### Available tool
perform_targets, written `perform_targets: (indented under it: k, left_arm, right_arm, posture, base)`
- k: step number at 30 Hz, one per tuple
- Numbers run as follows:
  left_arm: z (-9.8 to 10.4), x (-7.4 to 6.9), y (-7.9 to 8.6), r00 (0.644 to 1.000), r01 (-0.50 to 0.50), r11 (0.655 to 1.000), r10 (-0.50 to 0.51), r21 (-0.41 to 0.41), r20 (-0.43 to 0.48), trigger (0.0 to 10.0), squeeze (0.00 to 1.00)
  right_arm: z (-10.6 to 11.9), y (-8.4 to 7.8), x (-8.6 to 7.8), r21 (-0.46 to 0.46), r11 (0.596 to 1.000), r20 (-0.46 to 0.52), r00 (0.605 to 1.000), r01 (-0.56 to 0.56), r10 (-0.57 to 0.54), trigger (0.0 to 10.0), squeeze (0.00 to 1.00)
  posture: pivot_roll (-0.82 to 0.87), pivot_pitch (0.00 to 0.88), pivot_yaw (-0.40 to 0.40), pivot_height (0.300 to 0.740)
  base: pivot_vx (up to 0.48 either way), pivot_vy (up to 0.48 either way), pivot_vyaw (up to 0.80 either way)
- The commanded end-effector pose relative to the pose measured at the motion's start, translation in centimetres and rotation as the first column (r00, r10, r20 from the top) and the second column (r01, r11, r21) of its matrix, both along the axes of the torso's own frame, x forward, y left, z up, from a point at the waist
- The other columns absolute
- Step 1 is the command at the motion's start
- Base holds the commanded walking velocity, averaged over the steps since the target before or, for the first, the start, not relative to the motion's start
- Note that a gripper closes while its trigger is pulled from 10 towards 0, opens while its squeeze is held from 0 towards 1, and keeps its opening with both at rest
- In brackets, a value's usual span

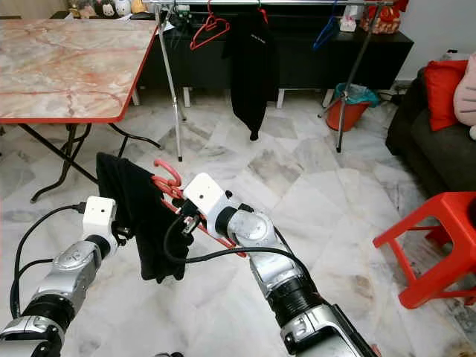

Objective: Hang hanger

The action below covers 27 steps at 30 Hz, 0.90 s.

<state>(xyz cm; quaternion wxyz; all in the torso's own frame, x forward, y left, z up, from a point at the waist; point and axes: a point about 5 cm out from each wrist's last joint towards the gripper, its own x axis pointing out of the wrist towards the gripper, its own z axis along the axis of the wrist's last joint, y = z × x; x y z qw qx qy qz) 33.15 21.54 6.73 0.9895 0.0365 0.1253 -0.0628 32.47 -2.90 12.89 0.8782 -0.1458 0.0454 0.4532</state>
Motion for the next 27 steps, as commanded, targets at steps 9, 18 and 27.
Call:
perform_targets:
  k: [9,18,27]
  left_arm:
    - [0.4,0.3,-1.3,0.992,0.122,0.992,-0.121,-0.028,0.024,10.0,0.0]
    - [0.4,0.4,-0.6,0.997,0.076,0.997,-0.076,-0.011,0.022,0.0,0.0]
    - [0.3,0.2,-0.1,0.998,0.053,0.998,-0.054,0.03,0.021,0.0,0.0]
  right_arm:
    - [1.5,0.9,-0.6,0.029,0.997,0.045,0.996,-0.076,0.075,0.0,0.0]
    - [1.5,0.8,-0.6,0.024,0.997,0.044,0.996,-0.079,0.078,0.0,0.0]
    - [1.1,0.6,-0.6,0.012,0.997,0.034,0.997,-0.076,0.076,0.0,0.0]
  posture:
    - [0.01,0.072,-0.046,0.74]
    - [0.01,0.073,-0.046,0.74]
    - [0.01,0.074,-0.047,0.74]
  base:
    - [0.0,0.0,0.0]
    - [0.0,0.0,0.0]
    - [0.0,0.0,0.0]
